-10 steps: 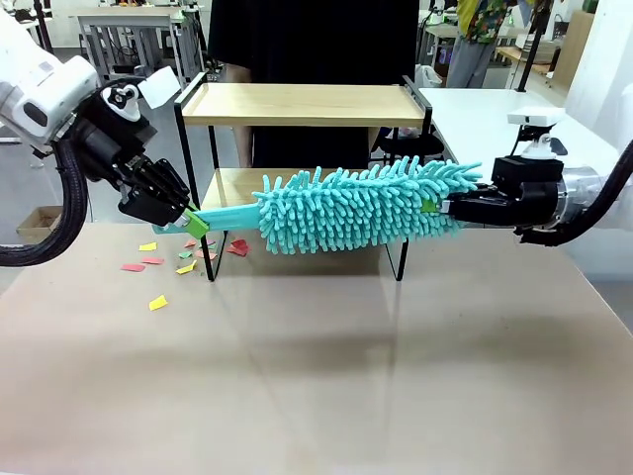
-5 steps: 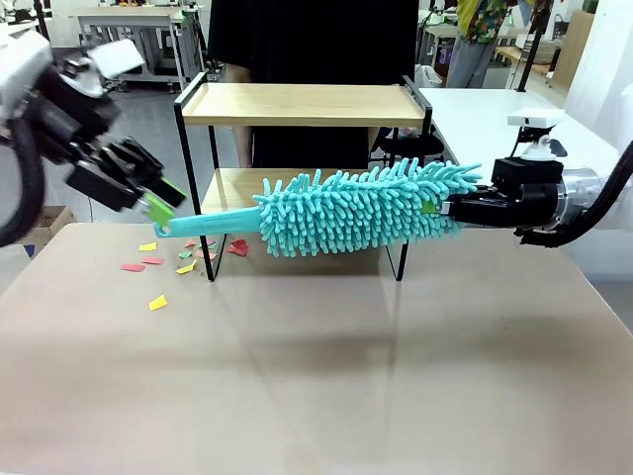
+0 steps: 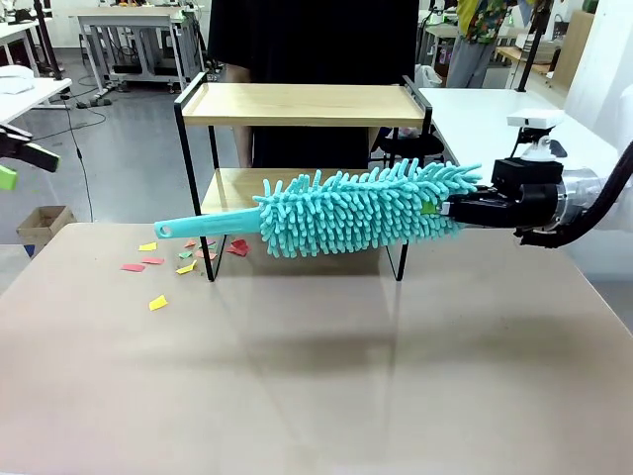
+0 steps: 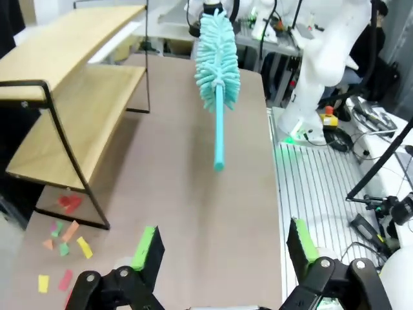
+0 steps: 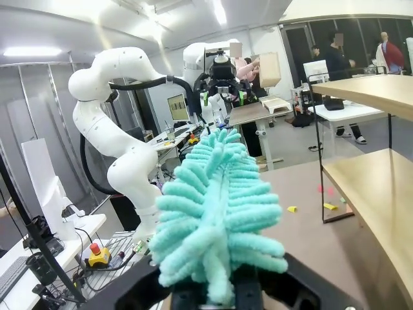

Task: Clean the shelf.
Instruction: Hand the Duster back to the human.

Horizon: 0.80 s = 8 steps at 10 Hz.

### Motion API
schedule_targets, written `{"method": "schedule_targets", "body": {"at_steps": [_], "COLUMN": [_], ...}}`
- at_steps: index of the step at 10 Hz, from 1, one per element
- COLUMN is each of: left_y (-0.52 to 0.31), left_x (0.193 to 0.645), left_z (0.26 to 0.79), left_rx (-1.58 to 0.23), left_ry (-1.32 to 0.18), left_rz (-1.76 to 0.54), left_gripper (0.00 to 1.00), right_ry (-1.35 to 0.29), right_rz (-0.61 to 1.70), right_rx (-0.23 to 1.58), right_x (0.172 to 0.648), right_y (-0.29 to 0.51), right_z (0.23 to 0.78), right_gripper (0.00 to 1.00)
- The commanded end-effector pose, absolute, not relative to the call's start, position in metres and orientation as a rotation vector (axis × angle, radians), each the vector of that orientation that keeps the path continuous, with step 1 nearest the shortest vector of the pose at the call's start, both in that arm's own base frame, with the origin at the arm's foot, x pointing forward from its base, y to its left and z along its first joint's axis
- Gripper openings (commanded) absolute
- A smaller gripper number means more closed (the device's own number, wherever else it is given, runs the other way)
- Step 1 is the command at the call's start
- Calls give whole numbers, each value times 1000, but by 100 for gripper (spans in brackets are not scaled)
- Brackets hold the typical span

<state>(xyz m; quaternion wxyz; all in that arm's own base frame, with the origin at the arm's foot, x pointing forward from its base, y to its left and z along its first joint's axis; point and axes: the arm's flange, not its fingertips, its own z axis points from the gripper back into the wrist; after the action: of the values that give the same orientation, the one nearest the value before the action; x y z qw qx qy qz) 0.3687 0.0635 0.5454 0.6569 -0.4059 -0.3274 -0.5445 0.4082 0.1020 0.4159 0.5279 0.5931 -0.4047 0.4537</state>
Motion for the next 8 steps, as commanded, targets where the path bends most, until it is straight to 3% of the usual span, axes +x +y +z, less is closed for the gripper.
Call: {"method": "schedule_targets", "body": {"at_steps": [1,5,8], "left_y": [52,63,63], "left_x": [372,369,369], "left_z": [542,545,545], "left_rx": [-982,-920,-920], "left_ry": [-763,-742,-742], "left_rz": [-1283,-1234,-1234], "left_gripper": [100,100,100], "right_ry": [-967,-1331,-1636], "right_rz": [1084,948,685], "right_rx": [1417,1311,1073], "right_x": [408,401,389], "right_y": [102,68,7], "right_z": [416,534,591], "right_gripper": [17,17,17]}}
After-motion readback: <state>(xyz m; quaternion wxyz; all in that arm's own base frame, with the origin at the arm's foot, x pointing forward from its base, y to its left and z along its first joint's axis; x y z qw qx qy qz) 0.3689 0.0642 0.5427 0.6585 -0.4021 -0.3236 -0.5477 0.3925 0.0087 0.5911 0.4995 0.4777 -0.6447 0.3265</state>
